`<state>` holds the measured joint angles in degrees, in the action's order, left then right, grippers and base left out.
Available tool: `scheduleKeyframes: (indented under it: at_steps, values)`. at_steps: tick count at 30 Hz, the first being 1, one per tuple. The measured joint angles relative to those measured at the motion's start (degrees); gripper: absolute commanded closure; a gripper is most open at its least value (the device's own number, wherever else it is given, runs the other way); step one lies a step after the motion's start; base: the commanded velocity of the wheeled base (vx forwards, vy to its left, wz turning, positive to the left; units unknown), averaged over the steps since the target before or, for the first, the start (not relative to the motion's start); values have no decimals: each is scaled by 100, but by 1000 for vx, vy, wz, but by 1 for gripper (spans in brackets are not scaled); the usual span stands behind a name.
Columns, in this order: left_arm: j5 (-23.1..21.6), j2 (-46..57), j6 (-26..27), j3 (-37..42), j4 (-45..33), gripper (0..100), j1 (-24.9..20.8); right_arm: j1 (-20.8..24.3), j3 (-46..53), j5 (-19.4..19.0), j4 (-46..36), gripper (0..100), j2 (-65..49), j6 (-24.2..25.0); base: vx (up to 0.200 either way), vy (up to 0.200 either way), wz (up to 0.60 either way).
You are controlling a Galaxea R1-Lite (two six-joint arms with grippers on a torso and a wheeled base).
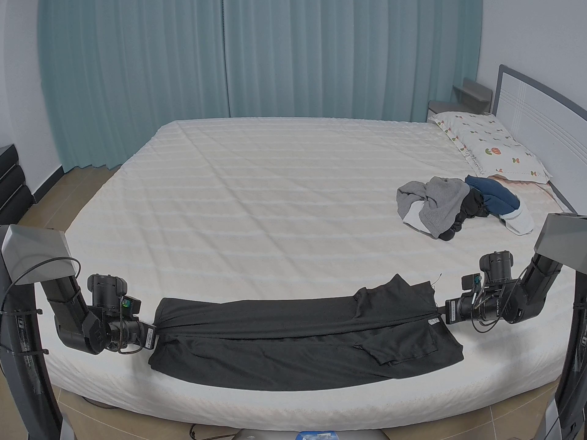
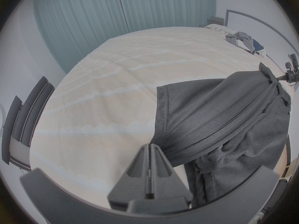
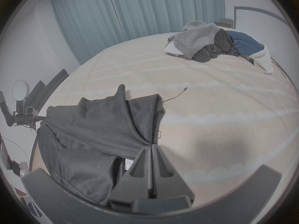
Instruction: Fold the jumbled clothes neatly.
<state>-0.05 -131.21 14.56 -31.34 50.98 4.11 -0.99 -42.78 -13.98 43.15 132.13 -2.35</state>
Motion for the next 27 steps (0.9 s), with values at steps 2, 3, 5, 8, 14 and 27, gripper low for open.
scheduleKeyframes:
  at_steps: [2,3,5,8,14,27]
  values:
    - [2,-10,-2,-5,1,0,0,-9,20,0,-2,100,0,0,0,0,0]
    - [16,-13,-9,-10,-5,0,0,-9,28,11,-2,100,0,0,0,0,0]
    - [23,-21,-30,-22,-10,0,11,-11,33,27,0,0,4,0,0,0,0]
    - [16,-27,-46,-38,-7,0,-6,24,28,24,15,0,23,4,0,0,0]
    - [5,-16,-57,-51,15,0,-1,41,-11,-2,59,0,-29,85,0,0,0]
    - [-257,610,-279,-79,-73,0,416,52,-55,57,66,0,-402,1581,0,0,0]
